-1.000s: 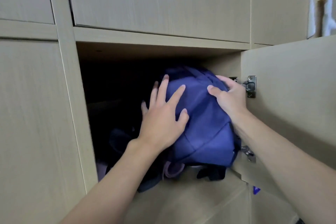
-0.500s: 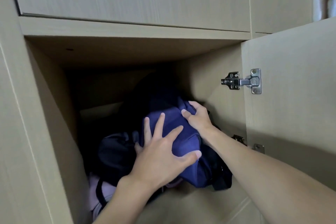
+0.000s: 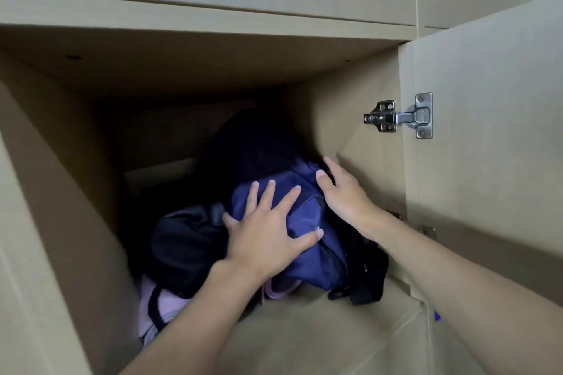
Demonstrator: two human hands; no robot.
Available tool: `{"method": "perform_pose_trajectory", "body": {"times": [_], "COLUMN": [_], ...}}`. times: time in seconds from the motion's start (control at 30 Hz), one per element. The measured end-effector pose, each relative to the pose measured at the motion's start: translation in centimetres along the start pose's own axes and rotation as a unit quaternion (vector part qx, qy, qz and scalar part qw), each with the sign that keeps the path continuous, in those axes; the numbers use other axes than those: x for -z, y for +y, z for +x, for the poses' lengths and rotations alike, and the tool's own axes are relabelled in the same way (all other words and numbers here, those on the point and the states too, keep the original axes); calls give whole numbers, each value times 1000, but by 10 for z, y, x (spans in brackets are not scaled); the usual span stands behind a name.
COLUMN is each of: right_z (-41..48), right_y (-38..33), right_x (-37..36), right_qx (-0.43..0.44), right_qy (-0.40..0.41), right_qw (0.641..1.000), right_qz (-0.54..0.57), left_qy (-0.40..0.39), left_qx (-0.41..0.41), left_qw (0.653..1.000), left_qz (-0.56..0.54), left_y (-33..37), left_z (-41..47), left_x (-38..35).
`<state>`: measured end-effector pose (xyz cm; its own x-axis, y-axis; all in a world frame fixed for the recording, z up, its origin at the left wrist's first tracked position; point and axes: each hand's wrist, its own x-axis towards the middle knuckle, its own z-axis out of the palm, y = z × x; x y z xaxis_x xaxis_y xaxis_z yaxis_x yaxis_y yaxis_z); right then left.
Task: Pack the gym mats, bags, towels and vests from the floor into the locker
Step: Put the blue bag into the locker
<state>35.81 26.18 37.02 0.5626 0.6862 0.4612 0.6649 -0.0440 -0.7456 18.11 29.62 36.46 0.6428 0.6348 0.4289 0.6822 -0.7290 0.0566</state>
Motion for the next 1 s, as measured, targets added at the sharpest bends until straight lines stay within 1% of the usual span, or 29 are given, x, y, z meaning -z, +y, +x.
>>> {"method": "perform_pose_trajectory", "body": {"times": [0.07, 0.13, 0.27, 0.3, 0.37, 0.47, 0.53, 0.67, 0.8, 0.87, 0.9, 1.0], "right_z": [-25, -50, -83, -86, -89, -92, -91, -75, -21, 8, 21, 47], "right_y": [16, 30, 45, 48, 54, 55, 57, 56, 38, 29, 27, 44], "right_x": [1, 1, 0, 1, 0, -2, -4, -11, -23, -28, -32, -40], "right_qx": [-11, -22, -43, -45, -24, 27, 60, 101, 135, 151, 154, 149], "right_qy": [-7, -35, -73, -83, -107, -146, -150, -85, 3, 21, 7, -43], "right_qw": [999, 995, 970, 968, 973, 984, 985, 989, 987, 985, 985, 988], "right_qz": [31, 91, 226, 233, 201, 98, 56, 73, 83, 86, 75, 4], "left_qy": [-4, -7, -17, -20, -25, -25, -19, 16, 95, 123, 115, 52], "left_qx": [3, 4, -3, -3, 0, 2, 5, 7, -12, -18, -13, 7], "left_qw": [1000, 1000, 1000, 1000, 1000, 1000, 1000, 1000, 995, 991, 992, 998], "left_qz": [-1, 1, 20, 20, 16, 18, 13, -2, -31, -48, -49, -29], "left_y": [1, 2, 5, 6, 6, 8, 10, 16, 16, 11, 7, -1], "left_z": [5, 10, 16, 18, 22, 29, 33, 41, 60, 73, 78, 89], "left_x": [1, 1, 1, 1, 1, 2, 2, 8, 26, 30, 28, 12]}}
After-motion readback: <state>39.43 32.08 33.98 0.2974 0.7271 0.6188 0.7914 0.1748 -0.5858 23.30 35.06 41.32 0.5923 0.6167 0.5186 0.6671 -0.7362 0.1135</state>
